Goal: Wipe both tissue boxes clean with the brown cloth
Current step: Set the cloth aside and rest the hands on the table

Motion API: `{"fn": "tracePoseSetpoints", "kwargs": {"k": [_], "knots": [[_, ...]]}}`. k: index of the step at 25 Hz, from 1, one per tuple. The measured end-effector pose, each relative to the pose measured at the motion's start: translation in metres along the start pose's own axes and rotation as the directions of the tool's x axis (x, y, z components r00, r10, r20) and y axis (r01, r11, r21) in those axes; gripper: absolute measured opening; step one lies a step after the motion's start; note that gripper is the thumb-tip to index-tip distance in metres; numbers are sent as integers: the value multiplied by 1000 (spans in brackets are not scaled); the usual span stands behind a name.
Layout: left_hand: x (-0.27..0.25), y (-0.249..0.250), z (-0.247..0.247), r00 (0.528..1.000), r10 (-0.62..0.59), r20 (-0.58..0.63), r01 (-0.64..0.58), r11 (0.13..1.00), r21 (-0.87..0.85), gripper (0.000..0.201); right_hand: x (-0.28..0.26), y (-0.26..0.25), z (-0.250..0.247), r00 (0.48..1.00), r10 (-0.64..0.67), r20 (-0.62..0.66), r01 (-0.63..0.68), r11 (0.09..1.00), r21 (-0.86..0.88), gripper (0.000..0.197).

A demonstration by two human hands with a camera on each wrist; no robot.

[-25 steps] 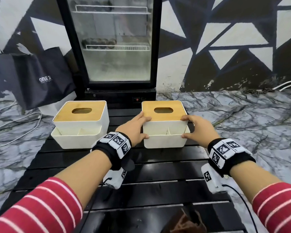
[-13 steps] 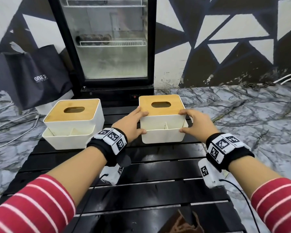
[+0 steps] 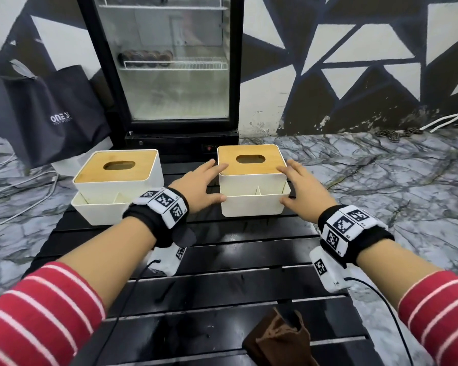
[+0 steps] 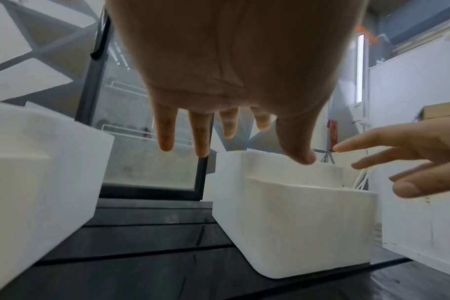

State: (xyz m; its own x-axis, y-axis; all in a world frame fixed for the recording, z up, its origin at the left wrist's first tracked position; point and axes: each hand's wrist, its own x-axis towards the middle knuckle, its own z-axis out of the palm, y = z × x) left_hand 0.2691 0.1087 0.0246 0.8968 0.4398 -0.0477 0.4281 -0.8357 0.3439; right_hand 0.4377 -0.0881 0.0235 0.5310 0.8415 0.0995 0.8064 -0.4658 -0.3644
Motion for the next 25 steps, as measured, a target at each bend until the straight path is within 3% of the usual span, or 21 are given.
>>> {"fn": "tracePoseSetpoints", "kwargs": {"k": [5, 11, 18, 22, 25], "knots": [[-57, -4, 6, 999, -5, 51, 1, 997, 83, 65, -51, -26, -3, 995, -78, 56, 73, 994, 84, 40], [-159, -5, 39, 985, -53, 163, 31, 990, 134, 61, -143, -63, 18, 973, -156, 170, 119, 970, 211, 34], [-236, -12, 77, 952, -162, 261, 98, 965, 243, 73, -208, -67, 67, 953, -54, 299, 42, 998, 48, 45], [-254, -9, 82, 940, -198, 277, 123, 957, 264, 77, -220, -71, 81, 944, 24, 328, 2, 997, -77, 48], [-257, -9, 83, 932, -211, 293, 130, 953, 273, 82, -220, -70, 89, 934, 1, 357, 30, 996, -82, 49]]}}
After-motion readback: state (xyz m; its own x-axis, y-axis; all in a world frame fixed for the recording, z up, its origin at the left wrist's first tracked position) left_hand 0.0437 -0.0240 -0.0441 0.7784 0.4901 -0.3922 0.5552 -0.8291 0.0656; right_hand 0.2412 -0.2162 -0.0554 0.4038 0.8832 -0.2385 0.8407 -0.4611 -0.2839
